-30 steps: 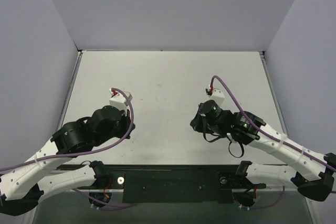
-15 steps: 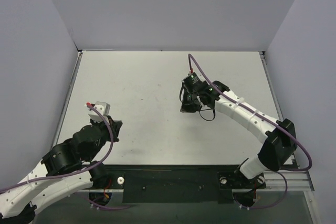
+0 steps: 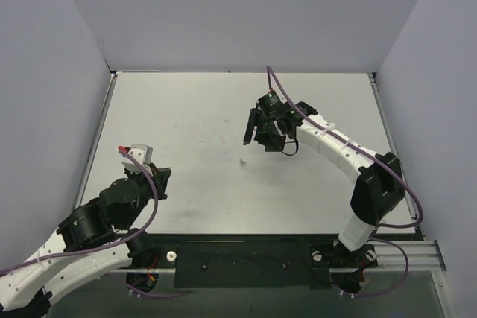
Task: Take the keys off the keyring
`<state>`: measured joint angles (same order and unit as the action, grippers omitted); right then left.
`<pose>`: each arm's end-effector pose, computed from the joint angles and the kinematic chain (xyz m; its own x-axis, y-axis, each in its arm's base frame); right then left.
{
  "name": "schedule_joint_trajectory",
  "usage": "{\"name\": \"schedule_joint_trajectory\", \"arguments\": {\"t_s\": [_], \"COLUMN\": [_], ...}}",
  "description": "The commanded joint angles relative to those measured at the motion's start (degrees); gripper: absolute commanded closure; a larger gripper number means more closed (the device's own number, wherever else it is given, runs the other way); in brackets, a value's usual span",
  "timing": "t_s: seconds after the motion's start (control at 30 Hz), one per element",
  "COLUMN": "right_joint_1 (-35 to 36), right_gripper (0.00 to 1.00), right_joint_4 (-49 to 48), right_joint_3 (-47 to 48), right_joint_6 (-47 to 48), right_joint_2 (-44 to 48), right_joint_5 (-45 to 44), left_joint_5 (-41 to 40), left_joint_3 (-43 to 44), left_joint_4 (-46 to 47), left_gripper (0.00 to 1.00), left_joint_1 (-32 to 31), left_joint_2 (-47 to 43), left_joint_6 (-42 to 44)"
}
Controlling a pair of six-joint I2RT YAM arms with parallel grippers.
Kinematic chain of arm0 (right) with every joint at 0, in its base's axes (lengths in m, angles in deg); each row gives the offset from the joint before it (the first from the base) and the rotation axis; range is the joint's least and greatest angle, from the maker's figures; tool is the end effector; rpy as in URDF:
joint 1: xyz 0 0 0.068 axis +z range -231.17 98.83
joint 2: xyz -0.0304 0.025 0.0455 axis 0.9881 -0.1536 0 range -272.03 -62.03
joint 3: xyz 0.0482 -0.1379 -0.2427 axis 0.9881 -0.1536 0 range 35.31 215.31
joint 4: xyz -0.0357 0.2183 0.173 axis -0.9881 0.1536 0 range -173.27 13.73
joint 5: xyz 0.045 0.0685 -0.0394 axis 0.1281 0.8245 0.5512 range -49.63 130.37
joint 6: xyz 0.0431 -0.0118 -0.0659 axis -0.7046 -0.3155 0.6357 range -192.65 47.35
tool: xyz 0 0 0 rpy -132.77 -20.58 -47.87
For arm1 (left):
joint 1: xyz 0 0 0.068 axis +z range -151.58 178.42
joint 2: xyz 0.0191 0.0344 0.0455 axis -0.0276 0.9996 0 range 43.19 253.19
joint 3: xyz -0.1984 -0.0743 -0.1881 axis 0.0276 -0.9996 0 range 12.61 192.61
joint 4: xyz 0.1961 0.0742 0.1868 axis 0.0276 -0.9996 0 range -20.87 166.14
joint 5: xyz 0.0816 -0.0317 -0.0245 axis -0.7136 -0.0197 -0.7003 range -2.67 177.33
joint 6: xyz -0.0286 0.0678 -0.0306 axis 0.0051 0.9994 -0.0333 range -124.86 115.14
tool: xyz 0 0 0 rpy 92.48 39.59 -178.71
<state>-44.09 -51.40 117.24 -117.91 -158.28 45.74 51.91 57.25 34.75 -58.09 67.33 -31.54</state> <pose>0.3317 0.2586 0.2765 -0.8683 0.2302 -0.4393 -0.0499 0.8406 0.5393 0.0984 -0.0767 0.3288 -0.3468 -0.1390 -0.9276 0.2521 0.9388 -0.2349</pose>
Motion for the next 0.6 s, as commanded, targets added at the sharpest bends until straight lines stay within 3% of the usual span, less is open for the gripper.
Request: {"name": "schedule_joint_trajectory", "arguments": {"t_s": [0.0, 0.27, 0.57], "right_joint_1": [-0.43, -0.25, 2.64], "right_gripper": [0.29, 0.22, 0.22], "right_joint_4": [1.17, 1.87, 3.36], "right_joint_3": [0.95, -8.0, -26.63], "right_joint_6": [-0.8, 0.52, -0.17], "right_joint_2": [2.64, 13.53, 35.48], "right_joint_5": [-1.32, -4.04, -10.54], "left_joint_5": [-1.14, -1.23, 2.89], "left_joint_3": [0.01, 0.18, 0.97], "left_joint_4": [1.66, 0.96, 1.22], "left_gripper": [1.0, 1.0, 1.0], "left_joint_1": [-0.09, -1.14, -2.11], "left_joint_2": [-1.2, -1.03, 3.28], "left_joint_6": [0.4, -0.22, -1.1]}}
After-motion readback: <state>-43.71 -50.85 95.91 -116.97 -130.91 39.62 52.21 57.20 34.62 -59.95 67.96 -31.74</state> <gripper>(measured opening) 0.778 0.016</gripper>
